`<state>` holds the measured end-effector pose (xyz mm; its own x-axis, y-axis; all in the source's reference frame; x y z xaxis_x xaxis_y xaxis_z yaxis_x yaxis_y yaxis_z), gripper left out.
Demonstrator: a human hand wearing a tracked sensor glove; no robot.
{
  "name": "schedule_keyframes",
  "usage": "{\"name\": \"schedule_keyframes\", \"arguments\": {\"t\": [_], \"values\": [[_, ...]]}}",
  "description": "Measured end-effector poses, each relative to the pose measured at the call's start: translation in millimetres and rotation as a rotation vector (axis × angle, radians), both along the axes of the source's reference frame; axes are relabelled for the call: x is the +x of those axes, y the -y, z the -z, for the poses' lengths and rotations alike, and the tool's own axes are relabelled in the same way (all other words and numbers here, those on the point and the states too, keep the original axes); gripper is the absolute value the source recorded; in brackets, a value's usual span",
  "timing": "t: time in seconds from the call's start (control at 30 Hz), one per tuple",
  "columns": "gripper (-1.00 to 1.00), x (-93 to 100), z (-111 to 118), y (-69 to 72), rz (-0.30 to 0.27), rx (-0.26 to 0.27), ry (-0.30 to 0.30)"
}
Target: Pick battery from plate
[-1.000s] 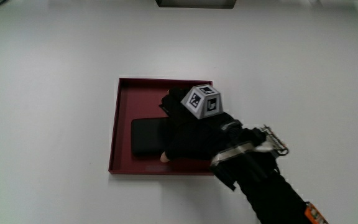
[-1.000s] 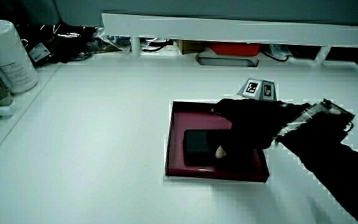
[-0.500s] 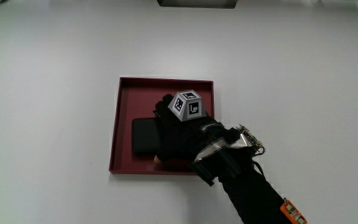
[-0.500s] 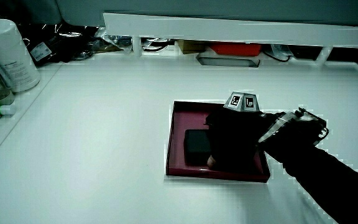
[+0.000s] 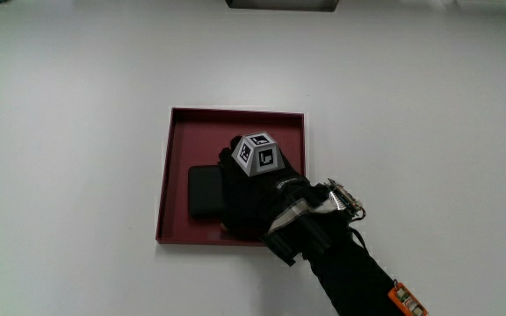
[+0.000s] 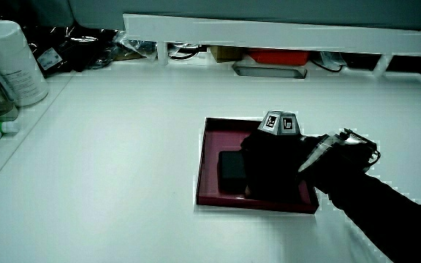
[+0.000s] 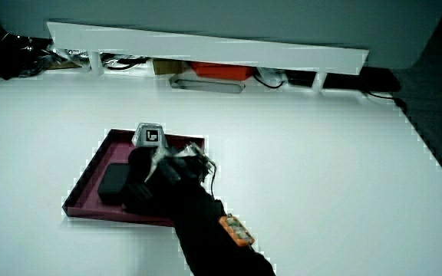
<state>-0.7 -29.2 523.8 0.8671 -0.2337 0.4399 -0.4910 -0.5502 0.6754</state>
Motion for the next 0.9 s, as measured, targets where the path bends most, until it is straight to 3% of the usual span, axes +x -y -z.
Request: {"name": "schedule_keyframes", "arguments": {"t": [0.13, 0.27, 0.33, 0.4, 0.53, 0.7, 0.73, 0.77, 0.8, 0.83, 0.87, 0.9], "values": [[0.91, 0.5, 3.9, -0.7, -0.002, 0.042, 0.028], [1.0, 2.5, 2.1, -0.6, 0.012, 0.045, 0.038], [1.0, 5.7, 3.4, 0.5, 0.007, 0.019, 0.059], [1.0, 7.9, 12.2, 2.5, 0.004, 0.058, 0.063], [1.0, 17.6, 33.1, 9.8, 0.004, 0.068, 0.092], [1.0, 33.5, 61.5, 19.2, -0.005, 0.11, 0.084], [1.0, 37.2, 61.6, 20.8, 0.003, 0.069, 0.102], [1.0, 41.9, 68.1, 22.3, -0.007, 0.091, 0.112], [1.0, 46.4, 68.1, 23.9, -0.008, 0.096, 0.078], [1.0, 50.3, 72.9, 25.1, -0.018, 0.082, 0.101], [1.0, 54.8, 73.4, 26.2, -0.02, 0.089, 0.072], [1.0, 60.5, 49.3, 30.1, 0.004, 0.058, 0.145]]}}
